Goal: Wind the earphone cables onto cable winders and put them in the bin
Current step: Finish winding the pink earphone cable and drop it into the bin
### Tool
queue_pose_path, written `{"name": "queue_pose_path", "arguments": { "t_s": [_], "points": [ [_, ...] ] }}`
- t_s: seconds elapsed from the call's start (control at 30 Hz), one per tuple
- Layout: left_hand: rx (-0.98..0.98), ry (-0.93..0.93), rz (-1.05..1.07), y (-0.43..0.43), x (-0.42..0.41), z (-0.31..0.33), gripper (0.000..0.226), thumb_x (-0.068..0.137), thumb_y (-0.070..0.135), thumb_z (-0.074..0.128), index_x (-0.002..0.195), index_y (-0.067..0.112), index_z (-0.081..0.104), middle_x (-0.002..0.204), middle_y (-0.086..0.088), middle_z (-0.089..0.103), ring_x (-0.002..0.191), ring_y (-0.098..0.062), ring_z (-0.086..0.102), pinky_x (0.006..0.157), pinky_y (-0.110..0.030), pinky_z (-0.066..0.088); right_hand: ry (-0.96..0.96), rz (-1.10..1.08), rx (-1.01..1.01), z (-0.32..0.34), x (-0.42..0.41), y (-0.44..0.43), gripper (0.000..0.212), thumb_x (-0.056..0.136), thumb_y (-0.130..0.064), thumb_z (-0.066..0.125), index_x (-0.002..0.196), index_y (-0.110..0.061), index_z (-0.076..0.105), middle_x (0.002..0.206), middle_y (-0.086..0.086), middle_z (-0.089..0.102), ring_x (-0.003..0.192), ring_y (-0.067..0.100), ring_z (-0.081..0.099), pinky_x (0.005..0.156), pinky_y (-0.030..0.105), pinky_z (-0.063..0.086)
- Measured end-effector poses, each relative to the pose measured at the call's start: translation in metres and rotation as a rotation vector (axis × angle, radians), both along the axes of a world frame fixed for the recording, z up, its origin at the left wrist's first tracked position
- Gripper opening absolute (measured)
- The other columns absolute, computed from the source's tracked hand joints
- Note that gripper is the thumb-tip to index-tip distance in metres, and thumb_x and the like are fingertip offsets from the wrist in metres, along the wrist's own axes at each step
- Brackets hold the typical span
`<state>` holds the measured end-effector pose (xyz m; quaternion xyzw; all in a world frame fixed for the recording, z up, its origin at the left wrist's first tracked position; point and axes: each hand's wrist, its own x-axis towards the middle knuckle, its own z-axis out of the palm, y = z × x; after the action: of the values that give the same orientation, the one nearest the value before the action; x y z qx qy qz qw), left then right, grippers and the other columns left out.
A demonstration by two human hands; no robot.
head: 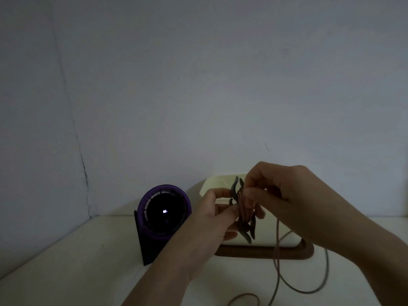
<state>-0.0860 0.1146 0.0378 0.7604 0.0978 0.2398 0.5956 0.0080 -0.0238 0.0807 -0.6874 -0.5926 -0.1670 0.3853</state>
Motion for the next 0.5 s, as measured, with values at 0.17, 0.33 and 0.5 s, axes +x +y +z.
{"name": "queue_pose_path", "arguments": {
  "t_s": [0.17,0.33,0.5],
  "points": [
    [0.11,0.036,-0.015,0.009,-0.003,-0.002,0.027,0.089,0.04,0.058,0.115,0.033,0.054,0.112,0.004,0.071,0.105,-0.016,0.067,0.1,-0.051,0.046,-0.058,-0.022,0.013,0.007,0.006,-0.007,0.019,0.083,-0.021,0.067,0.072,-0.034,0.059,0.054,-0.046,0.045,0.061,-0.02,0.05,0.059,0.002,0.037],
    [0.267,0.124,-0.071,0.012,-0.003,-0.004,0.032,0.08,0.045,0.053,0.112,0.044,0.055,0.115,0.013,0.067,0.107,-0.014,0.065,0.102,-0.047,0.045,-0.115,-0.012,-0.037,0.007,0.018,-0.01,0.024,0.074,-0.031,0.076,0.068,-0.044,0.057,0.065,-0.031,0.059,0.073,-0.014,0.054,0.067,0.006,0.04],
    [0.317,0.142,-0.151,0.009,-0.011,-0.001,0.026,0.092,0.034,0.05,0.117,0.035,0.058,0.114,0.006,0.07,0.107,-0.02,0.066,0.105,-0.051,0.04,-0.101,0.024,0.001,0.006,0.027,-0.011,0.019,0.074,-0.031,0.072,0.072,-0.046,0.059,0.079,-0.041,0.054,0.079,-0.006,0.053,0.068,0.006,0.04]
  ]
}}
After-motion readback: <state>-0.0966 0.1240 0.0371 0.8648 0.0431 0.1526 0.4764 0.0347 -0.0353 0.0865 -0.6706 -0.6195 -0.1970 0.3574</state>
